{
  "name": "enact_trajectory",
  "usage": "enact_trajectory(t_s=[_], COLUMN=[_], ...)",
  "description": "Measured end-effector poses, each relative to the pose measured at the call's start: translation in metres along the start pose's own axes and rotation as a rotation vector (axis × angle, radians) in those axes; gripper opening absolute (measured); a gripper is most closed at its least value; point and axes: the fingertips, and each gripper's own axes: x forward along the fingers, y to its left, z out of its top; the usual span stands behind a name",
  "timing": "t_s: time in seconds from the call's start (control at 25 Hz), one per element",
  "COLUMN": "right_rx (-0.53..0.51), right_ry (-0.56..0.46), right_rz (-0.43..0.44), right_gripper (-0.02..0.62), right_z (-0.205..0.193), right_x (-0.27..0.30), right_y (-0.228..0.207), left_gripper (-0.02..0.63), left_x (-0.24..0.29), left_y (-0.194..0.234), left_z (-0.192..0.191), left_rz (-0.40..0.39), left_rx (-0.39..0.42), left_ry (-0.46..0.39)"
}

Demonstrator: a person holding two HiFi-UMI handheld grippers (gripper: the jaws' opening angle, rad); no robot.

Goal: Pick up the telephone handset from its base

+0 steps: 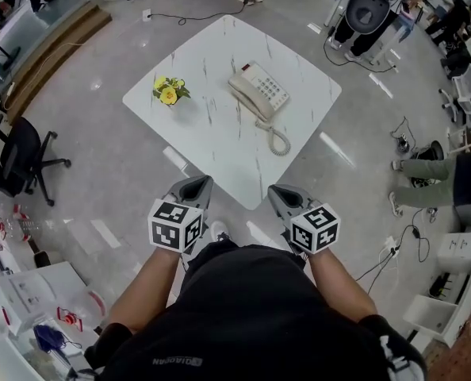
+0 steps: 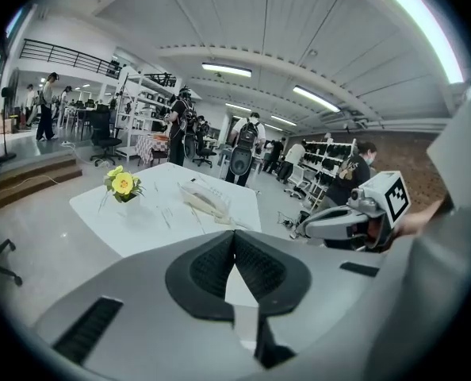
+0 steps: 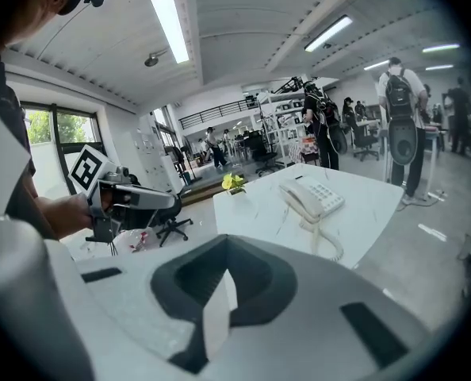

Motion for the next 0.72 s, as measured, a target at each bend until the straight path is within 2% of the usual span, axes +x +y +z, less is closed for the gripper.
enact_trajectory(t_s=[0.36, 0.72], right_rx=[0.017, 0.016], right_ry=[-0.005, -0.014], right_rz=[-0.052, -0.054], right_gripper=[0.002, 0.002], right_z=[0.016, 0.031], right_x=[0.026, 0.036], right_y=[-0.012, -0.028], left_gripper=[0.002, 0.002], left_x=[0.021, 0.031], left_y=[0.030, 0.035], left_z=[0.014, 0.022], left_rz=[-0.044, -0.037], left_rx=[0.011, 0.014], left_ry=[0.016, 0.021])
